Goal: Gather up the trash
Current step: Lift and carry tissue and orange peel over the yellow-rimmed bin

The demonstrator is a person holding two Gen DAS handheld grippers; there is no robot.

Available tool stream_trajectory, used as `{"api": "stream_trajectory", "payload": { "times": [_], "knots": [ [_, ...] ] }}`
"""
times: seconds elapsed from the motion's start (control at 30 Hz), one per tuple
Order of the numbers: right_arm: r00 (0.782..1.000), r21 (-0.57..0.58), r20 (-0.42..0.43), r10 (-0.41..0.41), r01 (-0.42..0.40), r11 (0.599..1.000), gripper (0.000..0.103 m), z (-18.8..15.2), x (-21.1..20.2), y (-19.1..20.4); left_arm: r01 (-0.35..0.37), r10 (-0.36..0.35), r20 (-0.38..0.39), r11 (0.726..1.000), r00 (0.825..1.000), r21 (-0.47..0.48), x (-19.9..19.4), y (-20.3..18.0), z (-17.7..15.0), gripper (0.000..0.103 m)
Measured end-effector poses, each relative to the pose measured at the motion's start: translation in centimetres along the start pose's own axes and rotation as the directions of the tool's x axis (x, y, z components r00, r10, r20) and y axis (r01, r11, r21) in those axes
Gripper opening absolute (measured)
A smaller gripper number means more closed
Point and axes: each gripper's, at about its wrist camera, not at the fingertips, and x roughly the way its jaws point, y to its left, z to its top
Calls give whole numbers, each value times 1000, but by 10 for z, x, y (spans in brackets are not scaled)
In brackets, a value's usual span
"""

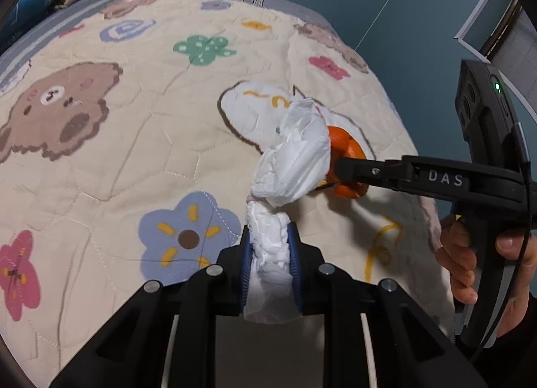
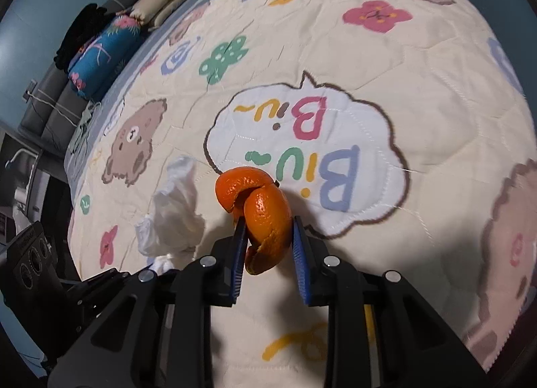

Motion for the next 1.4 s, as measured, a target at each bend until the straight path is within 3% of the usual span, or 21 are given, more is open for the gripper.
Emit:
{"api": "stream_trajectory", "payload": {
  "times": [0.33, 0.57, 0.97, 1.23, 1.4],
  "knots": [
    [992, 14, 118, 40, -42, 999, 25, -33, -85, -1, 13, -18, 105, 999, 994, 50, -57, -26, 0, 19],
    [974, 23, 221, 42, -49, 999, 25, -62, -156, -5, 16, -31, 160, 995, 987, 93, -94, -54, -8, 19],
    [927, 73, 374, 29, -60, 996, 25, -115, -258, -31, 60, -114, 248, 975, 962, 216, -157, -127, -26, 19],
    [888, 113, 460, -12, -45, 993, 25, -146, -313, -58, 100, -194, 281, 943, 940, 318, -182, -181, -38, 19],
    [861, 137, 506, -48, -25, 990, 25, -162, -345, -78, 83, -215, 305, 916, 928, 393, -185, -218, -41, 19]
  ]
}}
